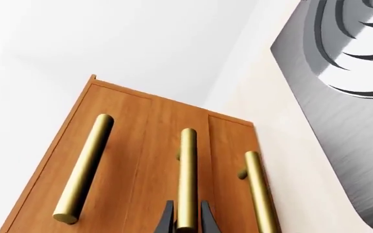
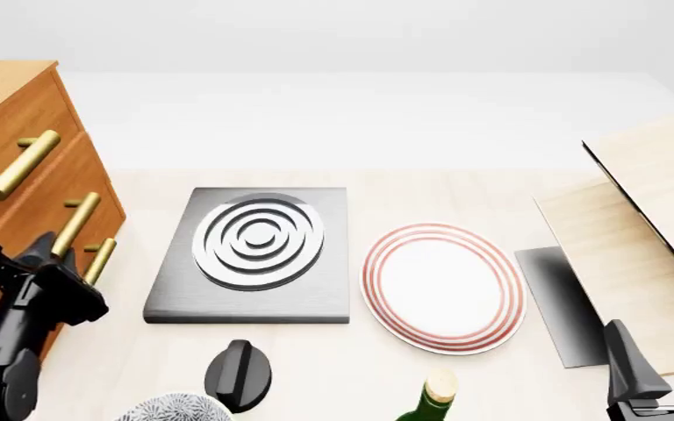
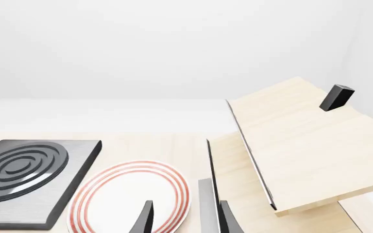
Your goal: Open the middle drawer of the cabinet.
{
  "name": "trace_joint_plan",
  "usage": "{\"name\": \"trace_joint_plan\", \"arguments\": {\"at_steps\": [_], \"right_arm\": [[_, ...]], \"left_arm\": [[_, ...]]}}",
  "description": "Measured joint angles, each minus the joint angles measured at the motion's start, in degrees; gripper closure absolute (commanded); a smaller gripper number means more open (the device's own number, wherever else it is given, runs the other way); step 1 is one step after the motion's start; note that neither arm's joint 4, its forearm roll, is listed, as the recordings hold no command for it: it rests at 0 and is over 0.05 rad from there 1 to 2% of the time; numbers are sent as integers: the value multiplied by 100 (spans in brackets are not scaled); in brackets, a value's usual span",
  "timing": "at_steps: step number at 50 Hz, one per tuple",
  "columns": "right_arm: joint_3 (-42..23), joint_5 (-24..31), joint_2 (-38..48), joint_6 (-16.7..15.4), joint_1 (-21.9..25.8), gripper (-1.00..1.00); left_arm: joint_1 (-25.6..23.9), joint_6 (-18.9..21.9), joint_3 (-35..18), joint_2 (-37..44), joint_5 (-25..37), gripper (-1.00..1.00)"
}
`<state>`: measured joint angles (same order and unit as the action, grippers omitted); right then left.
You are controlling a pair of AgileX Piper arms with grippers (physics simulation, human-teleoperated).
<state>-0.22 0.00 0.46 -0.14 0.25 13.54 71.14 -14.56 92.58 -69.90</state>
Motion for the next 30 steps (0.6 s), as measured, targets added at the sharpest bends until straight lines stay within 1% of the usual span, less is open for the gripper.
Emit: {"name": "trace_joint_plan", "arguments": {"at_steps": [14, 30], "right_arm": [[0, 0, 0, 0, 0, -100], [0, 0, 0, 0, 0, -100]], "left_arm": [[-165, 401, 41, -48, 0, 100], [-314, 700, 74, -76, 0, 100]]}}
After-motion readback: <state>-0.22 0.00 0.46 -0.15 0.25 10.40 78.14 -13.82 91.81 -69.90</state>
